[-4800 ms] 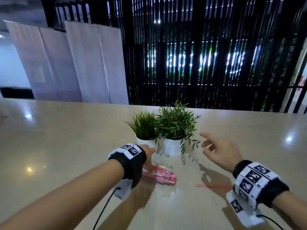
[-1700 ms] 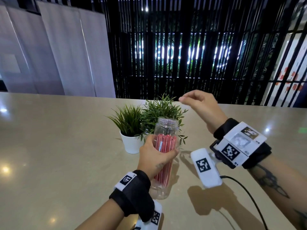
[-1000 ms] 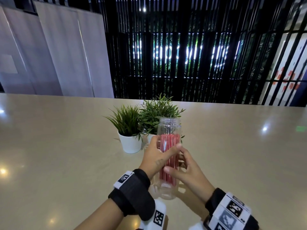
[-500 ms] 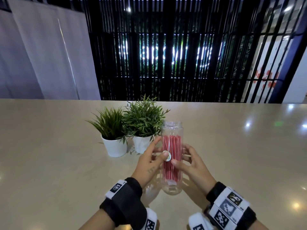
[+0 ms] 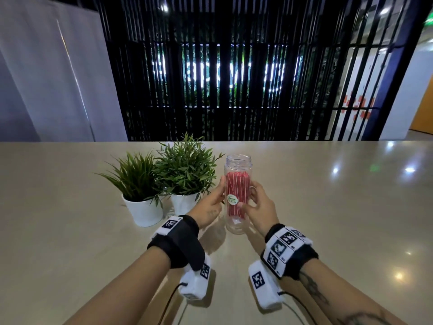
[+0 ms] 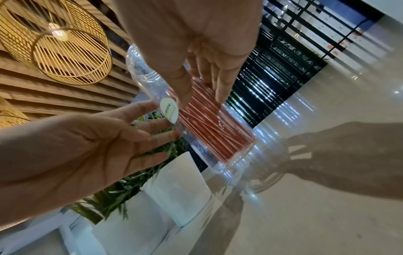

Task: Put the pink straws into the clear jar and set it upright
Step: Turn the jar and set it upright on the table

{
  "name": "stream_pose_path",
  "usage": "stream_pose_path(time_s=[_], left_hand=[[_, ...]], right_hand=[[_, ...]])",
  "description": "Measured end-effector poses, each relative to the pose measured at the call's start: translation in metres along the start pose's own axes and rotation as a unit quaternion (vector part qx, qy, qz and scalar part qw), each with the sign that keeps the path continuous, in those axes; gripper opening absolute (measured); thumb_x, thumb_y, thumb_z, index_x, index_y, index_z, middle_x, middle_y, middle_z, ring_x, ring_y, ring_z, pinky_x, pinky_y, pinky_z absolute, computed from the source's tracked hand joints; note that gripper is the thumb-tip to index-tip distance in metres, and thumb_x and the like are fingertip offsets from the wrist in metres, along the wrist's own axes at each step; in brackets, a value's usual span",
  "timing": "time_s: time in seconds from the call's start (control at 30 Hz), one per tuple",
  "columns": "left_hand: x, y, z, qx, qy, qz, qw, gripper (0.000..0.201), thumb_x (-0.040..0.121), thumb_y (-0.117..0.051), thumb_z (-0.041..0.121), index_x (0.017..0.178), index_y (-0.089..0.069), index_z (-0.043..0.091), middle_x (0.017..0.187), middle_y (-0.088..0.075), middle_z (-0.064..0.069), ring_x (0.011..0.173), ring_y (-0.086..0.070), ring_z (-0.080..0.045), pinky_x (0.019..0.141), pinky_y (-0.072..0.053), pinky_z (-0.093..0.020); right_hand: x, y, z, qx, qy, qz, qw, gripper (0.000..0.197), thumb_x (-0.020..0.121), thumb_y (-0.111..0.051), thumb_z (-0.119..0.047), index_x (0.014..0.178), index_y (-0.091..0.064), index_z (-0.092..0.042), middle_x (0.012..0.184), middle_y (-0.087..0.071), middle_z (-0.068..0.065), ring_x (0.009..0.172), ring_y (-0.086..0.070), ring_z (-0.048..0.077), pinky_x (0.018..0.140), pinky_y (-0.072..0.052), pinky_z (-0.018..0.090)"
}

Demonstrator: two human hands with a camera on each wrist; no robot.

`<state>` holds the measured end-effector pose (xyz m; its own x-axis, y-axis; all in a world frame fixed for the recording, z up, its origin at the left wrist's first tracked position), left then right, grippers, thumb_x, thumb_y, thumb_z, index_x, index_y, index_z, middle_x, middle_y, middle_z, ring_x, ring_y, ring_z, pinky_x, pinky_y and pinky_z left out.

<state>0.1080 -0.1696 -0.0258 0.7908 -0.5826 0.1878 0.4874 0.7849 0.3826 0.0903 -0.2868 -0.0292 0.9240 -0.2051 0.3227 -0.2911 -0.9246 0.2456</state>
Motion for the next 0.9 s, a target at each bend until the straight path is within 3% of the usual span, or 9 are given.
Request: stream_pose_path(time_s=[0.17,0.23,0.3,0.43,0.47,0.57,0.77,0.83,0.9], left_hand=[[0.019,-0.004,-0.016,0.038,0.018,0.015,0.999,0.071,0.083,-0.023,-0.02,0.142,0.004,0.009,0.135,-0.014,0.006,0.124,-0.024,-0.009,0.085,-0.029,0.006],[0.025,-0.007,-0.022,0.036,0.034,0.014,0.999,0.072,0.083,-0.023,-0.02,0.143,0.006,0.01,0.142,-0.013,0.003,0.131,-0.023,-0.013,0.093,-0.028,-0.001],[0.027,-0.013,-0.026,0.033,0.044,0.009,0.998,0.073,0.084,-0.024,-0.019,0.143,0.006,0.011,0.151,-0.013,-0.009,0.139,-0.021,-0.023,0.102,-0.027,-0.016],[0.03,-0.014,-0.038,0.072,0.081,0.052,0.993,0.059,0.089,-0.038,-0.005,0.142,-0.016,0.009,0.148,-0.031,-0.016,0.136,-0.033,-0.028,0.095,-0.028,-0.017],[0.03,-0.014,-0.039,0.083,0.076,0.055,0.992,0.061,0.088,-0.039,-0.005,0.143,-0.014,0.008,0.148,-0.032,-0.018,0.135,-0.034,-0.029,0.096,-0.027,-0.019],[0.029,-0.022,-0.042,0.074,0.066,0.004,0.995,0.077,0.084,-0.034,-0.013,0.143,0.008,0.014,0.153,-0.016,-0.018,0.137,-0.03,-0.029,0.106,-0.027,-0.029],[0.029,-0.021,-0.042,0.09,0.064,0.016,0.994,0.08,0.087,-0.034,-0.005,0.141,0.018,0.025,0.155,-0.007,-0.014,0.137,-0.028,-0.031,0.113,-0.027,-0.039],[0.027,-0.018,-0.043,0.088,0.074,0.034,0.993,0.079,0.09,-0.033,-0.001,0.139,0.022,0.026,0.153,-0.012,-0.008,0.135,-0.032,-0.031,0.11,-0.031,-0.036],[0.025,-0.011,-0.042,0.103,0.067,0.053,0.991,0.081,0.089,-0.034,-0.002,0.138,0.024,0.029,0.136,-0.034,0.006,0.115,-0.047,-0.023,0.097,-0.04,-0.031]], right_hand=[[0.015,-0.002,0.018,-0.034,-0.031,-0.003,0.999,0.061,0.079,-0.059,0.005,0.133,-0.036,-0.008,0.131,-0.054,0.014,0.107,-0.051,0.013,0.088,-0.037,0.017],[0.018,0.0,0.025,-0.039,-0.044,-0.002,0.998,0.062,0.079,-0.058,0.004,0.135,-0.033,-0.007,0.135,-0.051,0.016,0.116,-0.05,0.019,0.092,-0.034,0.02],[0.019,0.001,0.035,-0.043,-0.061,-0.002,0.997,0.064,0.079,-0.058,0.003,0.136,-0.031,-0.007,0.137,-0.048,0.018,0.124,-0.047,0.026,0.096,-0.033,0.024],[0.018,-0.001,0.046,-0.046,-0.084,-0.008,0.995,0.064,0.079,-0.055,0.005,0.136,-0.029,-0.009,0.14,-0.044,0.019,0.127,-0.043,0.029,0.104,-0.033,0.032],[0.019,-0.001,0.048,-0.039,-0.086,-0.006,0.996,0.064,0.079,-0.055,0.006,0.136,-0.029,-0.008,0.14,-0.043,0.02,0.128,-0.042,0.029,0.106,-0.033,0.034],[0.019,-0.002,0.049,-0.041,-0.085,-0.004,0.996,0.064,0.079,-0.056,0.006,0.136,-0.029,-0.007,0.139,-0.044,0.019,0.128,-0.042,0.029,0.107,-0.033,0.036],[0.02,-0.001,0.053,-0.019,-0.104,-0.026,0.994,0.069,0.08,-0.055,0.006,0.14,-0.022,-0.009,0.144,-0.038,0.018,0.13,-0.039,0.029,0.102,-0.034,0.033],[0.02,0.001,0.053,-0.011,-0.116,-0.045,0.992,0.076,0.082,-0.055,0.005,0.143,-0.014,-0.012,0.15,-0.029,0.016,0.136,-0.032,0.028,0.105,-0.033,0.036],[0.018,0.003,0.052,-0.002,-0.125,-0.058,0.991,0.079,0.083,-0.054,0.007,0.145,-0.009,-0.014,0.152,-0.024,0.014,0.137,-0.029,0.027,0.101,-0.036,0.03]])
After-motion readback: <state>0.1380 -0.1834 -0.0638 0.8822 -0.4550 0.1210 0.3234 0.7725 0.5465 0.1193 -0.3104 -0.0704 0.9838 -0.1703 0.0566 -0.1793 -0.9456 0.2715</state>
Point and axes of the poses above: each hand's wrist, its own x-axis towards the middle knuckle, its own y-axis out of the back of the hand, z = x × y, the point moved 8 cm from there along x, towards the middle knuckle
